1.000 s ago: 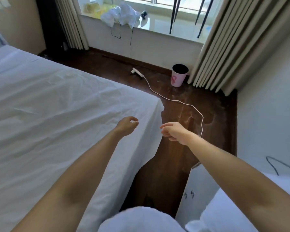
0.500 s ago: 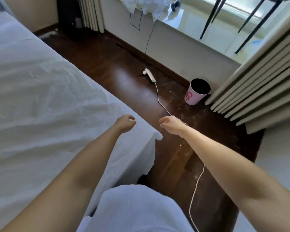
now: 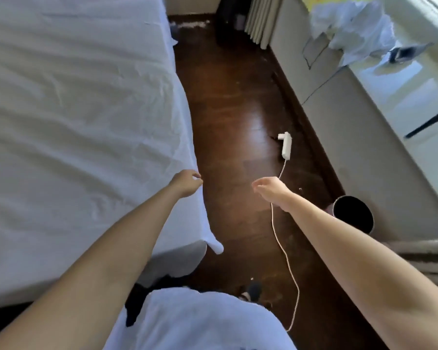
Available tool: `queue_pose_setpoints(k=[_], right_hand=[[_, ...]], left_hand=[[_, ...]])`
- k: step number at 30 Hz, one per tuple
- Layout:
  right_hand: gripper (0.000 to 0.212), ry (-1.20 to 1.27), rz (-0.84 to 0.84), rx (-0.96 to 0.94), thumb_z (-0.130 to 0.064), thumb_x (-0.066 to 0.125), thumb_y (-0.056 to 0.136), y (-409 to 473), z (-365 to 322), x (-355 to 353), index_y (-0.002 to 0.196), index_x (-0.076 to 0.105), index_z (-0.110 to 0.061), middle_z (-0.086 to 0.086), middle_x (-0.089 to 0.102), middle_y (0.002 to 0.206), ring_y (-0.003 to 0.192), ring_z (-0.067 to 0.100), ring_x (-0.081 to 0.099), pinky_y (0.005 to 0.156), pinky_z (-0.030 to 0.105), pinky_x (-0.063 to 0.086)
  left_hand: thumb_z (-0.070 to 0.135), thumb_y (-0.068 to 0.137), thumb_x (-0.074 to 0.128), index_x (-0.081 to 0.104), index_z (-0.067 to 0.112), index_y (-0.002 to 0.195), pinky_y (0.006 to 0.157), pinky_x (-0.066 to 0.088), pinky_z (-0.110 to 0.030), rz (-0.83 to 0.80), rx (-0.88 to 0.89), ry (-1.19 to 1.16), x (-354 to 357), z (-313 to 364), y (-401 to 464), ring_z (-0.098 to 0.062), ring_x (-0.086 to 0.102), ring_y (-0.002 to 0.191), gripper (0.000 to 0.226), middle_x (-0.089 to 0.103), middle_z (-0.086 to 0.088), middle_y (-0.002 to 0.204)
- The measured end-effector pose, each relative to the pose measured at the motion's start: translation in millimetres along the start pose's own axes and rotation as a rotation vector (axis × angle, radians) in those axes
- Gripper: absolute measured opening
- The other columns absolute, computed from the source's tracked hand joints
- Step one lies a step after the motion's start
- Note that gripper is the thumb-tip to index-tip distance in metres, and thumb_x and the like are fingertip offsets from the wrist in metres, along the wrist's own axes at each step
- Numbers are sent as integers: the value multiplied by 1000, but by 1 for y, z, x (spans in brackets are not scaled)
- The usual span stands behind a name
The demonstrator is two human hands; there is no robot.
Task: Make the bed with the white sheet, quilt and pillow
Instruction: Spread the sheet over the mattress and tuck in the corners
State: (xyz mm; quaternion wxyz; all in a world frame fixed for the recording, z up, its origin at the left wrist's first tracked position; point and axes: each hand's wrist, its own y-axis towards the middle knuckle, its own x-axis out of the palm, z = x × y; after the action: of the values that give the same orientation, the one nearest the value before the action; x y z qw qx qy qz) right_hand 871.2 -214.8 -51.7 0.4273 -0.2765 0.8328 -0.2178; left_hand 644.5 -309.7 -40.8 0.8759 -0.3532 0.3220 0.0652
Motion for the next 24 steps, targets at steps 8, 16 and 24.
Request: queue_pose_setpoints(k=[8,16,24], right_hand=[[19,-120,-241,-223,-11,55,86,74,-42,-13,93,71,-20,1,66,89,82,18,58,65,24,46],[28,-420,-527,-418,-14,51,93,97,-112,50,117,65,-8,-2,57,93,86,13,52,70,20,43],[25,-635,-727,-579,-4,51,92,112,-163,82,112,67,-4,5,61,96,84,22,55,69,26,42]], left_hand=[[28,95,51,54,13,131,94,41,-30,223,-315,-288,22,-19,-27,-26,52,119,39,53,-8,135],[23,97,46,55,8,128,98,39,-30,359,-618,-480,34,-78,-56,-29,47,126,35,49,-10,139],[28,96,48,54,13,130,100,40,-32,523,-809,-721,37,-86,-63,-26,48,125,37,49,-7,140]])
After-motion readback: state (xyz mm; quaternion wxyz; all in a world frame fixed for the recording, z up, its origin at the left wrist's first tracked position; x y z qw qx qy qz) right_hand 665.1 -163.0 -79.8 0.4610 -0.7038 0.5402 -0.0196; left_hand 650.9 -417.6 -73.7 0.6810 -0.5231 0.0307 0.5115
